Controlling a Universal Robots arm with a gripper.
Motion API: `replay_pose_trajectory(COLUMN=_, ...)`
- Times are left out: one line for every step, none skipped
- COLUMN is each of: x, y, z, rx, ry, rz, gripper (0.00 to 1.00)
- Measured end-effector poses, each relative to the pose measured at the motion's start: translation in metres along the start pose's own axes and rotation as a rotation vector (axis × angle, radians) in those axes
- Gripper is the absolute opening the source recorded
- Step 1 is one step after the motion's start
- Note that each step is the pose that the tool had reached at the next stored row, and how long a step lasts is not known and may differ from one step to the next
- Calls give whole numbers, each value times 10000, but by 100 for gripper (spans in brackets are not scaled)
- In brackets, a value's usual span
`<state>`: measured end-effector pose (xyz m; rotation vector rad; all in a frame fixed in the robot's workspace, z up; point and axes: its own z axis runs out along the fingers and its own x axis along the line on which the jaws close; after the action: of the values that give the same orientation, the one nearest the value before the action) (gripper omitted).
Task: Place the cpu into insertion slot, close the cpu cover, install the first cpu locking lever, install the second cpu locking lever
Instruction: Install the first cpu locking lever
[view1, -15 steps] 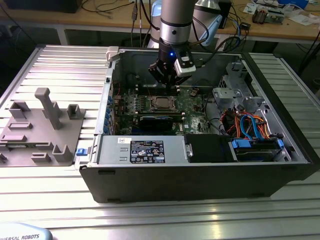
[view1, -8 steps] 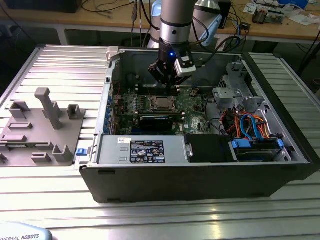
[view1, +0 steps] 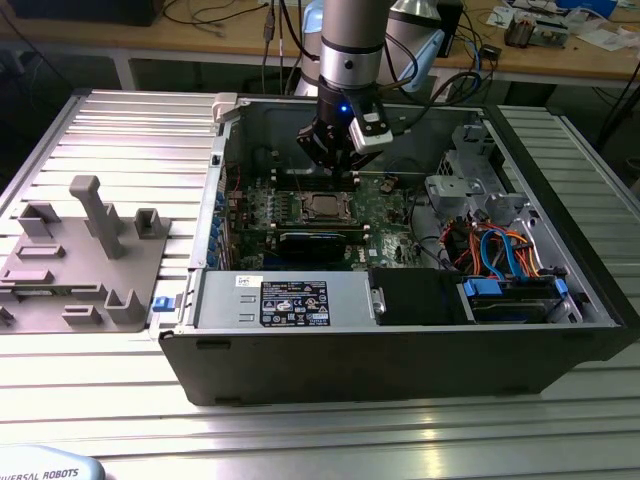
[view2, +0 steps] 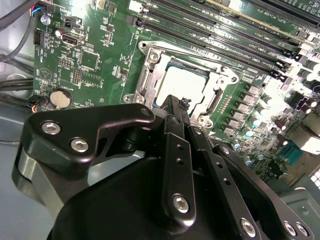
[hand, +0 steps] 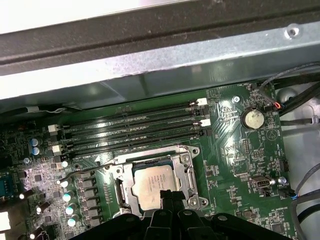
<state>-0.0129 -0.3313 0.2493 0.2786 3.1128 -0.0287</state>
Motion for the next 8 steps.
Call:
replay_pose_trajectory(x=0, y=0, z=0, rx=0, ry=0, rz=-14, gripper=11)
replay_pose_trajectory(x=0, y=0, z=0, rx=-1, ry=0, rz=-29, gripper=11)
replay_pose_trajectory(x=0, y=0, z=0, rx=-1, ry=0, rz=-36, gripper=11)
replay_pose_trajectory(x=0, y=0, z=0, rx=-1, ry=0, rz=-43, gripper=11)
replay_pose_trajectory(x=0, y=0, z=0, rx=-1, ry=0, rz=-53, gripper=11)
replay_pose_trajectory(x=0, y=0, z=0, rx=-1, ry=-1, rz=-65, gripper=11)
replay_pose_trajectory(x=0, y=0, z=0, rx=-2, ry=-1, rz=-70, gripper=11)
replay_pose_trajectory(x=0, y=0, z=0, rx=-2, ry=-1, rz=-79, gripper=11)
